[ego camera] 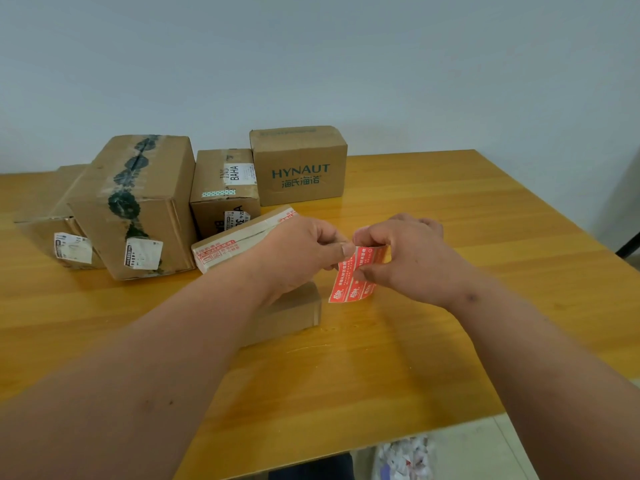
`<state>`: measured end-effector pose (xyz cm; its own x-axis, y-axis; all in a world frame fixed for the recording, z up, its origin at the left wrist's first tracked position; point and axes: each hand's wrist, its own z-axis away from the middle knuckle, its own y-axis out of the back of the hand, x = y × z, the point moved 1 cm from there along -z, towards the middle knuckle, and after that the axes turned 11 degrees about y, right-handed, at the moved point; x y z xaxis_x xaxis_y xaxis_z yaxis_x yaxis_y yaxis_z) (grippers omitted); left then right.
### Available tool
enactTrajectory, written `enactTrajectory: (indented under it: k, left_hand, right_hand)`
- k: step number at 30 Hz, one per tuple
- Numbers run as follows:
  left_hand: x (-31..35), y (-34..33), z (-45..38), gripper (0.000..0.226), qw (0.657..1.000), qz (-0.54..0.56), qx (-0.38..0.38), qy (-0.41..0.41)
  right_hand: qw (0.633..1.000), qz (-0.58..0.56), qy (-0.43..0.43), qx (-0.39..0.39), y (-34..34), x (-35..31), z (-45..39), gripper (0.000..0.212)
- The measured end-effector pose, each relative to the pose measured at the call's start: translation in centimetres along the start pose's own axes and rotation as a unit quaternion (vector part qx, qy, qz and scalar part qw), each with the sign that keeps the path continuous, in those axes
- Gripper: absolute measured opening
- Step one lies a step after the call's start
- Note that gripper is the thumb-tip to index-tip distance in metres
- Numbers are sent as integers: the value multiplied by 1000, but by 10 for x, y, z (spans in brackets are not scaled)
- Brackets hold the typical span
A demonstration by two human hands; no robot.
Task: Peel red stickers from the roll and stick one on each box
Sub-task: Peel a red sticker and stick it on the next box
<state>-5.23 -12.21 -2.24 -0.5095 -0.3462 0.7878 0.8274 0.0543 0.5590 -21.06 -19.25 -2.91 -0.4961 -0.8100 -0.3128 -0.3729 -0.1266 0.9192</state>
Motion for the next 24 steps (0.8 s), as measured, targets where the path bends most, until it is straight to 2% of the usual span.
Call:
enactTrajectory:
  k: [2, 8, 15, 20, 24]
  left_hand:
    - [-1, 1, 2, 18, 1000, 7, -1, 2]
    - [3, -3, 4, 17, 998, -61, 13, 1]
    - [-1, -4, 0, 20, 999, 19, -14, 31]
    - [0, -2, -2, 18, 999, 27, -5, 36]
    - [1, -2, -2, 21, 999, 29, -6, 24]
  right_hand:
    - [1000, 13, 6, -5, 0, 2, -1, 10]
    - [998, 51, 17, -14, 1, 0, -1, 20]
    - [998, 53, 17, 12, 1, -3, -1, 17]
    - [998, 49, 21, 34, 0, -4, 2, 19]
    - [999, 54, -3, -4, 3, -2, -1, 20]
